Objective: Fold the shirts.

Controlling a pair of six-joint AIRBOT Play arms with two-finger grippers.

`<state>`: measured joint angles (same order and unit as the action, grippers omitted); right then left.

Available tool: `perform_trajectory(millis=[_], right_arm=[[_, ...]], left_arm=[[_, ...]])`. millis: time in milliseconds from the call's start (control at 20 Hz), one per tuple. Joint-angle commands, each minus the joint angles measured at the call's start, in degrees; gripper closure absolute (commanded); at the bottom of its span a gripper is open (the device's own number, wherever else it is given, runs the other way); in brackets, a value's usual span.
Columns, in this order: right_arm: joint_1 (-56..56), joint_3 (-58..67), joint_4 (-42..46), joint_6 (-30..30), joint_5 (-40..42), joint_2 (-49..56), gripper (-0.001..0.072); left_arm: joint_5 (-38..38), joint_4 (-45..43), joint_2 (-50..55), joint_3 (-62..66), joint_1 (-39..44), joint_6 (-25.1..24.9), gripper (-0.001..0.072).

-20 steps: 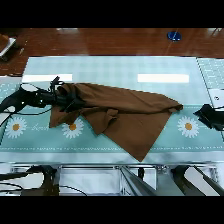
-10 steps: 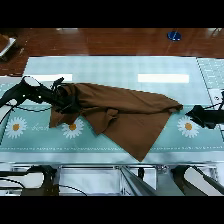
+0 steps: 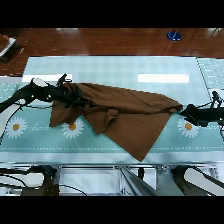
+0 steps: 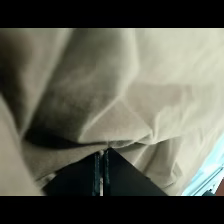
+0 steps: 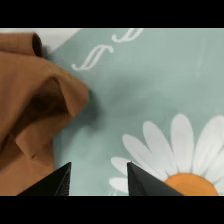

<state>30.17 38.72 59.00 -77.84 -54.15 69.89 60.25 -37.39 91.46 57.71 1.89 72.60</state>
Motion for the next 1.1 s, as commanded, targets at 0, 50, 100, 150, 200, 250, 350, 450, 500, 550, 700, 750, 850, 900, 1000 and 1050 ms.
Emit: perform_trajectory(millis=[0, 50, 100, 150, 200, 250, 350, 450, 500, 550, 700, 750, 850, 900, 1000, 1050], right_arm=[[-0.55, 2.91, -5.57, 2.51, 0.83, 3.96, 0.0308], [-1.40, 4.28, -5.79, 2.49, 0.83, 5.53, 0.0308], [-2.54, 5.86, -6.14, 2.47, 0.70, 7.41, 0.0308], [-3.91, 7.30, -6.86, 2.47, 0.70, 9.11, 0.0308], [-5.55, 8.85, -7.21, 2.43, 0.85, 10.99, 0.0308], [-7.19, 10.36, -7.63, 2.10, 0.85, 12.85, 0.0308], [-10.54, 13.68, -8.39, 1.14, 0.83, 16.70, 0.0308], [-13.49, 17.84, -9.53, 0.33, 0.48, 19.52, 0.0357], [-14.88, 20.39, -9.57, 0.09, 0.17, 20.11, 0.0527], [-15.91, 23.04, -9.53, 0.28, -0.17, 20.17, 0.0679], [-17.22, 37.16, -8.96, -0.35, -8.50, 19.45, 0.0681], [-17.25, 43.17, -8.48, -1.05, -10.75, 18.34, 0.0681], [-17.25, 56.96, -7.63, -2.80, -13.60, 14.62, 0.0681], [-17.25, 63.06, -7.52, -3.82, -14.97, 12.57, 0.0681], [-17.66, 71.78, -7.32, -4.04, -16.65, 6.29, 0.0681], [-17.66, 73.81, -6.49, -3.89, -16.59, 2.16, 0.0681]], left_arm=[[0.39, 1.44, 0.26, 0.83, 0.26, -1.46, 0.0692], [0.42, 1.44, 0.24, 0.92, 0.26, -1.46, 0.0692], [0.39, 1.44, 0.24, 0.96, 0.26, -1.44, 0.0692], [0.39, 1.44, 0.24, 0.98, 0.26, -1.44, 0.0692], [0.39, 1.44, 0.24, 0.98, 0.26, -1.44, 0.0692], [0.39, 1.44, 0.24, 0.98, 0.26, -1.44, 0.0692], [0.31, 1.46, 0.24, 0.98, 0.26, -1.44, 0.0692], [0.20, 1.46, 0.24, 1.25, 0.26, -1.46, 0.0692], [0.37, 1.46, 0.22, 2.12, 0.17, -1.46, 0.0692], [0.68, 1.49, 0.07, 3.72, 0.00, -1.46, 0.0692], [0.81, 5.35, -3.63, 12.81, -1.51, -1.49, 0.0692], [0.74, 7.61, -5.68, 17.09, -2.45, -1.84, 0.0692], [0.31, 10.91, -10.60, 27.63, -4.70, -2.93, 0.0692], [0.15, 10.84, -13.18, 33.53, -5.95, -2.95, 0.0692], [0.28, 10.82, -18.16, 43.04, -8.98, -2.91, 0.0692], [0.28, 10.80, -21.07, 46.45, -10.78, -2.93, 0.0693]])
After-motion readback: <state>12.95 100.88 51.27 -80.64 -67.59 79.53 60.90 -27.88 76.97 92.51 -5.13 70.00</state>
